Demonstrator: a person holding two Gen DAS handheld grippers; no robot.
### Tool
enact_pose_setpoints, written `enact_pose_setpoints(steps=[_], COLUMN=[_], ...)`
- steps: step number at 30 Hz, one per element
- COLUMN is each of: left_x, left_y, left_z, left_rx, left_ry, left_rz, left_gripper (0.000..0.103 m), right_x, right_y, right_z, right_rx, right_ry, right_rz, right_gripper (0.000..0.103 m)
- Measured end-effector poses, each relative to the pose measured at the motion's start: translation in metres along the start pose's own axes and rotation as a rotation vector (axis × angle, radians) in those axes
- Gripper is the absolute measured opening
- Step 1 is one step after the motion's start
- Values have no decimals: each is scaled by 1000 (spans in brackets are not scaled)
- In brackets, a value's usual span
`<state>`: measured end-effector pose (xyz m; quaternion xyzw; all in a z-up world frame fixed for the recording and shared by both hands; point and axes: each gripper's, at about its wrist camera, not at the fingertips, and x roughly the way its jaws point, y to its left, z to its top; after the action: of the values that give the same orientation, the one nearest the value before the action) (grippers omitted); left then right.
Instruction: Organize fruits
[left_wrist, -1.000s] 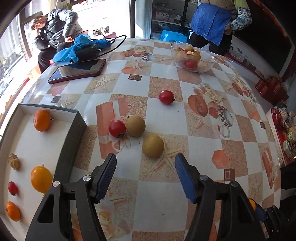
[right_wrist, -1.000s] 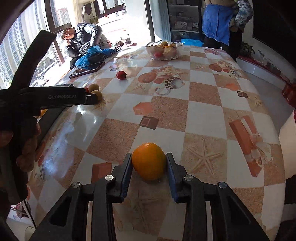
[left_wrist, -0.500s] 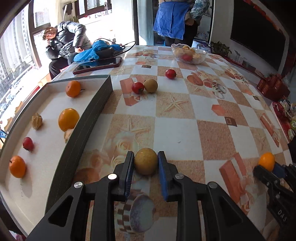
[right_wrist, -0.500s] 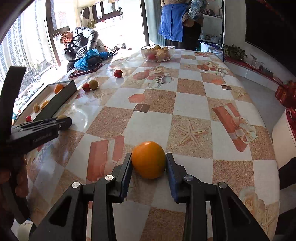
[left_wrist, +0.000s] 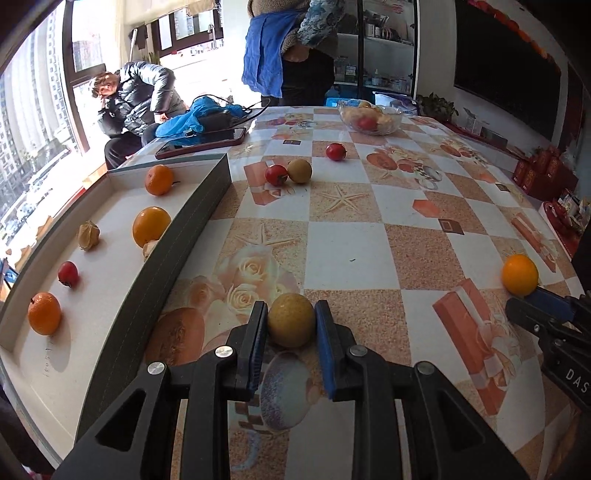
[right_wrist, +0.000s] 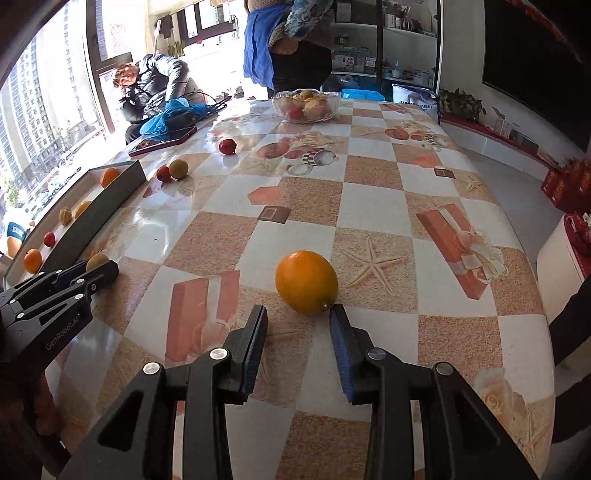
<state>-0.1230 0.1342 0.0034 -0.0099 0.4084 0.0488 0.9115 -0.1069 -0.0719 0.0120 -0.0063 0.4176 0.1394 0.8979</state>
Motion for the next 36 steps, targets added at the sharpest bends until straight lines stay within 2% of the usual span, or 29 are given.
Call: enact_pose_setpoints(steps=[36], left_x=[0], left_y=[-4], left_z=[-1], left_rx=[25], left_ry=[-8], left_rz=[19], left_gripper=[28], right_x=[0], right_y=[1], right_z=[0], right_rx=[-5], right_ry=[1], right_rz=[-6], right_gripper=[37])
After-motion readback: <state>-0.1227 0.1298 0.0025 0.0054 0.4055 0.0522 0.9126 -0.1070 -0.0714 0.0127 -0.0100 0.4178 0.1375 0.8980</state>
